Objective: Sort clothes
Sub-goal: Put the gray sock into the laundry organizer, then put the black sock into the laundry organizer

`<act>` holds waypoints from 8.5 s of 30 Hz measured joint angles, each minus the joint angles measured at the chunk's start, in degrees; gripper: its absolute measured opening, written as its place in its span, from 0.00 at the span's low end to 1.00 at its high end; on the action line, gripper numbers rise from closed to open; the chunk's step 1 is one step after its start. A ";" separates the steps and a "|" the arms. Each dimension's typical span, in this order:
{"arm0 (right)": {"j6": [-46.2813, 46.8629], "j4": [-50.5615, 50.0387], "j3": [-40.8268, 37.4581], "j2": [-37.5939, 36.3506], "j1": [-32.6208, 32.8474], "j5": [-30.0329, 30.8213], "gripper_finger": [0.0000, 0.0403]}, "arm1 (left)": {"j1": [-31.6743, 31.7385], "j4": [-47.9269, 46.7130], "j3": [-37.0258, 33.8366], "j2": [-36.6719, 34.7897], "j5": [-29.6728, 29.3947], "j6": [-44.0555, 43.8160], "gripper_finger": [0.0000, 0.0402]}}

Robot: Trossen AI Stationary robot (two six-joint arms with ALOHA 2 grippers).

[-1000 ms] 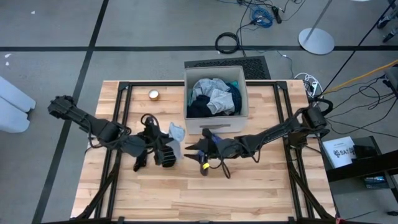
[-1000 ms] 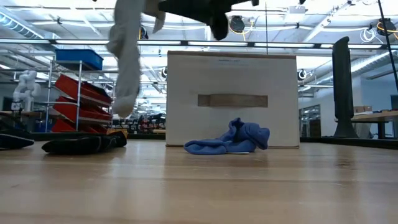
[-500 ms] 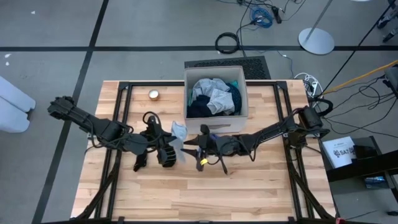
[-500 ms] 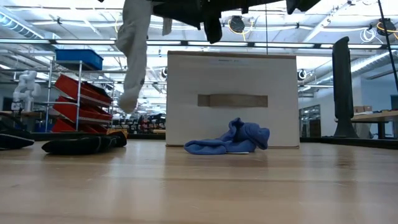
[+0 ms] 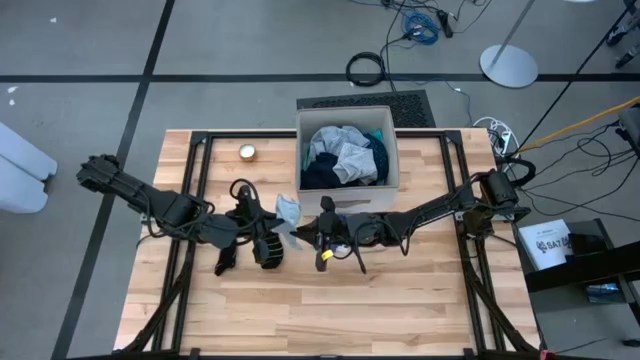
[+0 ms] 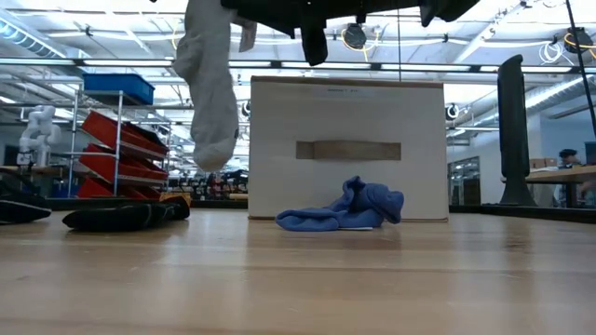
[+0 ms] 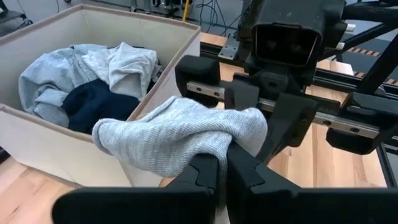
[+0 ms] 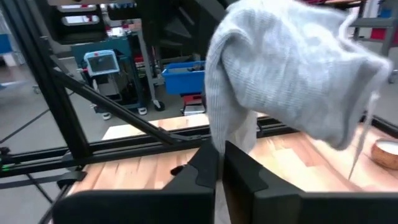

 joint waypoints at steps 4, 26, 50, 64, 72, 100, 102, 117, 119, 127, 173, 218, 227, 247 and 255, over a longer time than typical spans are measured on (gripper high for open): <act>0.18 0.44 0.00 0.00 0.02 -0.67 0.00 | -0.05 0.43 0.00 0.56 0.01 1.08 0.07; -7.21 -11.25 0.00 -11.27 -0.15 6.65 0.00 | -0.09 -13.30 0.00 -3.55 -3.43 1.35 0.52; -19.09 -26.81 -0.02 -32.52 -20.24 13.29 0.00 | -0.07 -4.89 -15.91 -4.96 -2.00 -2.96 0.52; -13.05 -38.37 -0.02 -29.14 -37.24 12.24 0.00 | 0.72 2.49 -18.16 -4.96 3.02 -1.02 0.52; -8.05 -39.21 -0.02 -19.16 -39.35 2.95 0.00 | 0.72 2.56 -18.16 -4.96 3.10 -0.13 0.52; -10.54 -66.27 8.46 -14.25 -40.70 2.11 0.30 | 3.04 2.27 -18.16 -4.96 9.67 3.34 0.52; -9.82 -70.52 11.74 -14.25 -40.69 2.13 0.37 | 3.41 2.27 -18.16 -4.96 10.03 3.41 0.52; -7.21 -88.01 31.59 -14.38 -37.31 -4.03 0.55 | 5.22 -0.94 -18.16 -4.96 11.20 1.52 0.52; -6.76 -88.73 33.05 -14.38 -36.03 -6.64 0.54 | 5.22 -1.27 -18.16 -4.96 11.26 1.48 0.52; -3.33 -88.83 34.18 -14.40 -29.28 -16.52 0.53 | 5.22 -1.25 -18.16 -4.92 13.40 1.34 0.52; 11.34 -58.17 8.17 -13.99 2.03 -6.02 0.53 | 13.77 -2.73 -17.92 26.01 25.70 0.40 0.48; -1.94 -40.87 8.20 -14.03 6.91 -6.56 0.53 | 3.92 8.71 -11.13 -10.62 14.78 21.48 0.00; -7.18 -30.32 8.28 -10.92 6.54 -2.59 0.53 | 3.93 10.70 -11.13 -10.51 14.73 22.42 0.00; -18.94 -8.67 8.26 -5.48 4.45 6.70 0.53 | 3.92 9.82 -11.15 -10.24 14.73 22.38 0.02; -18.42 -5.46 9.64 -1.83 2.01 3.58 0.53 | 3.91 9.76 -11.15 -10.25 14.73 22.38 0.02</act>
